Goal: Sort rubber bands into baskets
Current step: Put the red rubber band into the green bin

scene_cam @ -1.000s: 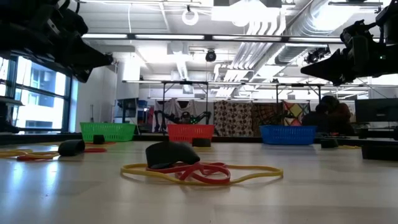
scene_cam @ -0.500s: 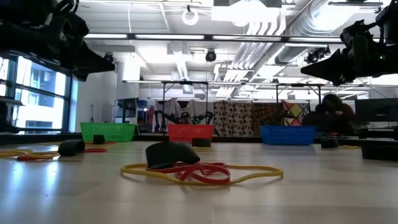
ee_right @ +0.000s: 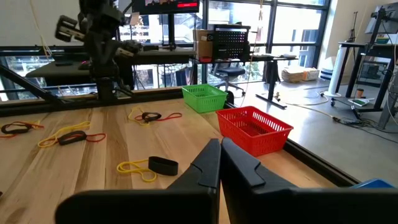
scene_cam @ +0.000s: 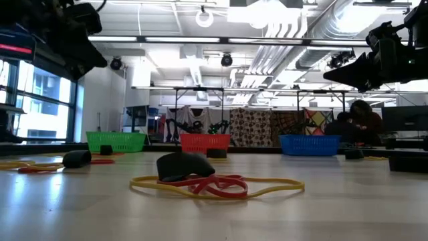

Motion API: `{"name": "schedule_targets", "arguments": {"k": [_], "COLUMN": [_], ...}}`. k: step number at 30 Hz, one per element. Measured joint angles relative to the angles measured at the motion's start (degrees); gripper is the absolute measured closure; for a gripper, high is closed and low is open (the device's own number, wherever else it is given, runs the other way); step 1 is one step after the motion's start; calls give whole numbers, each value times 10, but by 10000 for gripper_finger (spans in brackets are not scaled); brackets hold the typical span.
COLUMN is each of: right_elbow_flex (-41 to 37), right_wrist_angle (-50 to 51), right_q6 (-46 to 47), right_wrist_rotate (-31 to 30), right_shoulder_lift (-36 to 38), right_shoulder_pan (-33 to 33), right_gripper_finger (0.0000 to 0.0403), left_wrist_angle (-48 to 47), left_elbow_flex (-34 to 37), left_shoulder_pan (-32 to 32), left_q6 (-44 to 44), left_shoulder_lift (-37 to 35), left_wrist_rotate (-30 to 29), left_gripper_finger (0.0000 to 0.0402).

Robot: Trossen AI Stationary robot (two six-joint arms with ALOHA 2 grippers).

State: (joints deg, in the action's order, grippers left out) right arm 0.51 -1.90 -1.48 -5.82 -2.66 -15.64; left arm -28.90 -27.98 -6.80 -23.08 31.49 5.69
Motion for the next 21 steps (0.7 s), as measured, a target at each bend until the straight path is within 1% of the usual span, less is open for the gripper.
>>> {"name": "schedule_targets", "arguments": {"k": [3, 9, 14, 21], "right_elbow_flex": [0, 0, 0, 0], "right_wrist_angle": [0, 0, 0, 0], "right_q6": [0, 0, 0, 0], "right_wrist_rotate": [0, 0, 0, 0], "right_shoulder_lift": [0, 0, 0, 0], "right_shoulder_pan": [0, 0, 0, 0], "right_gripper_finger": [402, 402, 402, 402], "left_wrist_angle": [-3, -10, -73, -102], "left_elbow_flex": [-11, -31, -69, -106], "left_shoulder_pan": [46, 133, 199, 303], "left_q6": [-21, -80, -138, -261], "left_shoulder_lift": [28, 90, 143, 220], "left_wrist_rotate": [-8, -59, -108, -109], "left_gripper_finger": [401, 401, 401, 401]}}
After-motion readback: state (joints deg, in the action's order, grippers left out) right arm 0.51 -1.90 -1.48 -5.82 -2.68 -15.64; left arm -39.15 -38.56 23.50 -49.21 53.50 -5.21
